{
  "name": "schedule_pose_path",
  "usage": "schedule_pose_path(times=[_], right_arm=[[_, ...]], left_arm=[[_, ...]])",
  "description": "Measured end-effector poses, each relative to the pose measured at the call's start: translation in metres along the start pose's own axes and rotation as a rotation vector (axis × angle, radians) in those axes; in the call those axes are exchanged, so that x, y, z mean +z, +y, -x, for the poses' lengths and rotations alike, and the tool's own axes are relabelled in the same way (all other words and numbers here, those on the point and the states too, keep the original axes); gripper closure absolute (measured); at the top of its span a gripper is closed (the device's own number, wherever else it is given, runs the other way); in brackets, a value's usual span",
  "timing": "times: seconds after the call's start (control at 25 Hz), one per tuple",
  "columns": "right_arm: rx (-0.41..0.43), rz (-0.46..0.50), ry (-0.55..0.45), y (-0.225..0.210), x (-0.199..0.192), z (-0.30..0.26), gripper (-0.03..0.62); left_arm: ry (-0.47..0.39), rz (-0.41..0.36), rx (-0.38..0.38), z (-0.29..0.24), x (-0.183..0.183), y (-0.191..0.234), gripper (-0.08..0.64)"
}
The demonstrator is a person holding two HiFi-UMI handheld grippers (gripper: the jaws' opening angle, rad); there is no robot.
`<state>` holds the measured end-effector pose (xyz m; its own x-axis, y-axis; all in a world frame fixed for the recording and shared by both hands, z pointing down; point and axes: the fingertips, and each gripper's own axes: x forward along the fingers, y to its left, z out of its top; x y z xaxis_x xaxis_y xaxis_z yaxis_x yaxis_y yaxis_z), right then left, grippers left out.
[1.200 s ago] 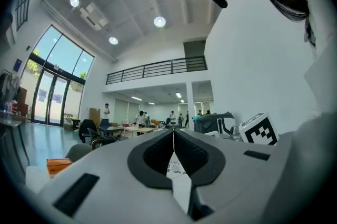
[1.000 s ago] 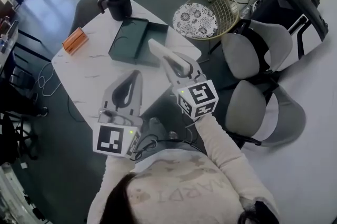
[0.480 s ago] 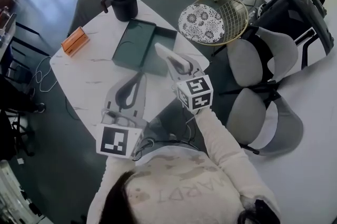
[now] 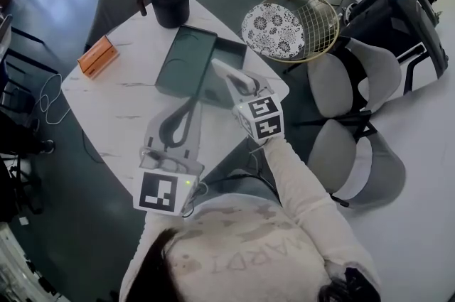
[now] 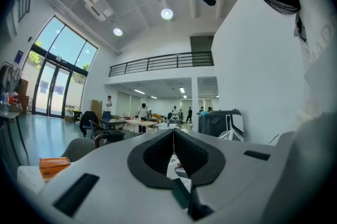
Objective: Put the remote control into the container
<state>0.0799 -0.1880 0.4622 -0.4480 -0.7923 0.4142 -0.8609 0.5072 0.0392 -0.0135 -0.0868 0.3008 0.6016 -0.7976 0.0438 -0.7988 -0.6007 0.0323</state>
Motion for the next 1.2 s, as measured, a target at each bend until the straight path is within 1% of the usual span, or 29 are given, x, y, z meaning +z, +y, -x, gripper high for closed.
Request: schedule_pose_path(times=[0.16, 0.52, 0.96, 1.2], right_arm=[[0.002, 0.019, 0.038, 0.002, -0.004, -0.014, 0.491], [0.006, 0.067, 0.128, 0.0, -0.024, -0.035, 0.492], [0.037, 0.108, 0.208, -0.01, -0.044, -0.058, 0.492], [0.043, 0.122, 0.24, -0.017, -0.05, -0.065, 0.491]], left_arm=[[-0.004, 0.02, 0.012, 0.003, -0.001, 0.013, 0.548], [-0.003, 0.037, 0.06, 0.01, -0.003, 0.032, 0.548], [0.004, 0.046, 0.115, 0.003, -0.003, 0.043, 0.548], [0.008, 0.045, 0.128, -0.001, -0.005, 0.045, 0.548]])
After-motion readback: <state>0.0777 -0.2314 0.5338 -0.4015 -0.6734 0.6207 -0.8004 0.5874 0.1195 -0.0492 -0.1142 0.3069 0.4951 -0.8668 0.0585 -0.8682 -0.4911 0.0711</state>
